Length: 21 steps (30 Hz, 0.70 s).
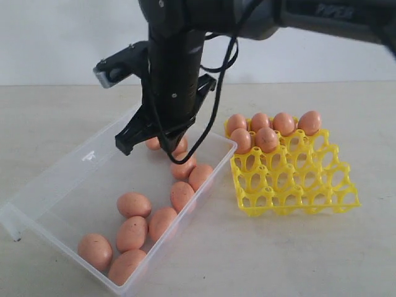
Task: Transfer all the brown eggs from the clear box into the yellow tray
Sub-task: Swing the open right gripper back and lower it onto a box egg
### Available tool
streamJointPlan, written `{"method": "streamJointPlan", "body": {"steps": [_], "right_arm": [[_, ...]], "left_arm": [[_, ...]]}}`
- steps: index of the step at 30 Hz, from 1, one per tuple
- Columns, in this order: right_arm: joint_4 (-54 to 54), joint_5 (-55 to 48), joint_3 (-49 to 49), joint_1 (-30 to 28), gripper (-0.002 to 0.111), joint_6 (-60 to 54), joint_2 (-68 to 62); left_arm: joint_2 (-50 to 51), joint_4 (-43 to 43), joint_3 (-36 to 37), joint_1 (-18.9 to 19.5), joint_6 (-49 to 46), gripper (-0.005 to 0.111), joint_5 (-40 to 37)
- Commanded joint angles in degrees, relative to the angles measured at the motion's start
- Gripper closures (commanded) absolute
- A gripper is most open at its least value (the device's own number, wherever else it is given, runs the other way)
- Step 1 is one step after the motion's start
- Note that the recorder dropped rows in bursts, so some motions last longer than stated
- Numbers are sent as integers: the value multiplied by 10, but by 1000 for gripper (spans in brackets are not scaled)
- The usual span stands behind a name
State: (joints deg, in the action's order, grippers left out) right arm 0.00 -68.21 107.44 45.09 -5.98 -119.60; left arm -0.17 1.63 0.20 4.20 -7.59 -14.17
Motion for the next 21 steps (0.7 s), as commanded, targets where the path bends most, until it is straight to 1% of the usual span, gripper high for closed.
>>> {"method": "streamJointPlan", "body": {"steps": [1, 5, 7, 9, 11, 12, 13, 15, 20, 21], "right_arm": [[90, -18, 44, 6, 109, -41, -50], [96, -18, 52, 14, 107, -126, -64], [101, -18, 52, 17, 100, -147, -68], [101, -18, 52, 24, 89, -150, -69], [102, -18, 52, 34, 73, -150, -69], [102, -18, 52, 35, 67, -150, -69], [103, -16, 52, 40, 54, -150, -69], [109, 7, 52, 41, 45, -150, -69], [109, 15, 52, 41, 44, -150, -69], [110, 24, 52, 41, 44, -144, -73]], "left_arm": [[2, 2, -2, -3, -1, 111, -49], [2, -10, -2, -3, -35, 111, -54], [2, -13, -2, -3, -43, 111, -54], [2, -13, -2, -3, -45, 111, -54], [2, -13, -2, -3, -45, 111, -54], [2, -13, -2, -3, -45, 111, -54], [2, -13, -2, -3, -45, 111, -54], [2, -13, -2, -3, -45, 111, -54], [2, -13, -2, -3, -44, 111, -66], [2, -13, -2, -3, -44, 107, -72]]}}
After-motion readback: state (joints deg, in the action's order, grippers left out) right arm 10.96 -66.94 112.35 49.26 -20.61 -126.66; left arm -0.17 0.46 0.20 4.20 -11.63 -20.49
